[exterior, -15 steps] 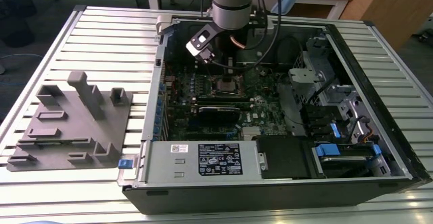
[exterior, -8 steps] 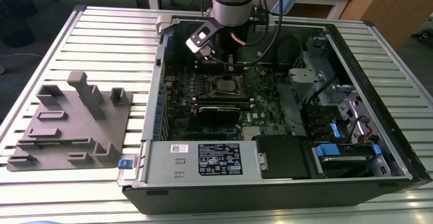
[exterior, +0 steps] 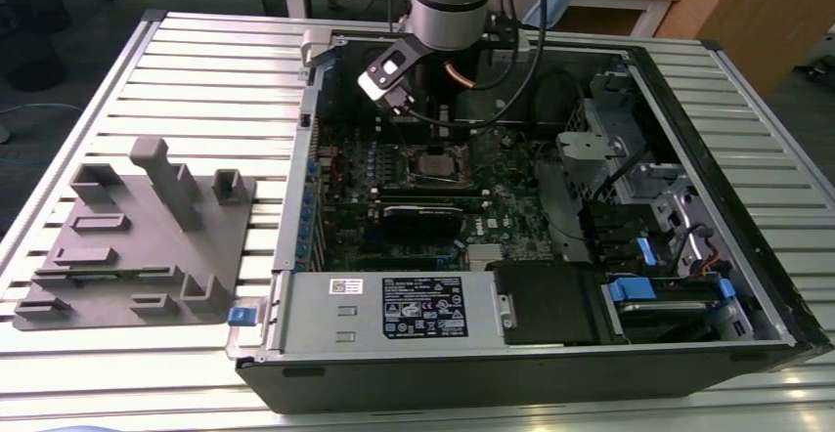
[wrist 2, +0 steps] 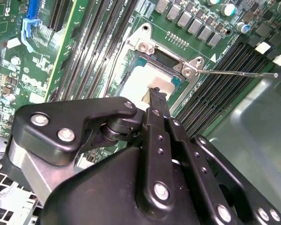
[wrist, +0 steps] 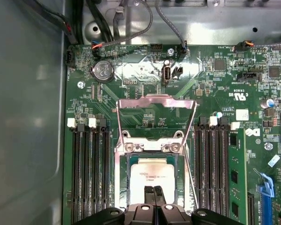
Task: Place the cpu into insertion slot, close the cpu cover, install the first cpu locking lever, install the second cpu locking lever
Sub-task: 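Place the cpu into insertion slot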
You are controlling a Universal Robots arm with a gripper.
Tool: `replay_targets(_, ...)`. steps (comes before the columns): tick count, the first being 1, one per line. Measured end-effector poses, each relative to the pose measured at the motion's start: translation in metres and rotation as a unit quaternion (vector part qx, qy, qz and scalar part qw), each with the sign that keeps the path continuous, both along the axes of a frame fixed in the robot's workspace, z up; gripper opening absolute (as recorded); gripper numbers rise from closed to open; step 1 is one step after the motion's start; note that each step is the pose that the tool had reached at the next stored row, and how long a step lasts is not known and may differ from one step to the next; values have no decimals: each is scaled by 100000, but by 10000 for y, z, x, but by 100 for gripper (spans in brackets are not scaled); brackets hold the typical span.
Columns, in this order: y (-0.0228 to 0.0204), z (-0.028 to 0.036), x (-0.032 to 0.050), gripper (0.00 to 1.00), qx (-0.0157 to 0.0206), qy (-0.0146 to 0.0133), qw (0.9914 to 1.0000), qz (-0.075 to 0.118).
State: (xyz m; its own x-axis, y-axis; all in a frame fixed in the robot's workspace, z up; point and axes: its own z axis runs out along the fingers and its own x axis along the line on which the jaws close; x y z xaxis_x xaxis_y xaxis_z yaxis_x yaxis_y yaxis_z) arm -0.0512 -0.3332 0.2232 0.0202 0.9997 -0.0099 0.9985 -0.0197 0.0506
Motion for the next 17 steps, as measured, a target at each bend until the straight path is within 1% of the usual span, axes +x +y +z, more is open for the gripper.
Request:
replay_targets(2, 0, 0, 0, 11, 5, 126, 100000, -3)
replay_targets(9, 0, 20, 1, 11, 107, 120, 100000, -1)
replay_targets(10, -1, 21, 1, 11, 282, 109, 100000, 4)
replay_targets(11, -1, 21, 1, 11, 857, 65, 99996, 9)
replay_targets(12, 0, 21, 1, 11, 992, 49, 99995, 3)
replay_targets(16, 0, 21, 1, 11, 1006, 51, 99995, 0)
replay_targets(17, 0, 21, 1, 11, 934, 49, 99996, -1)
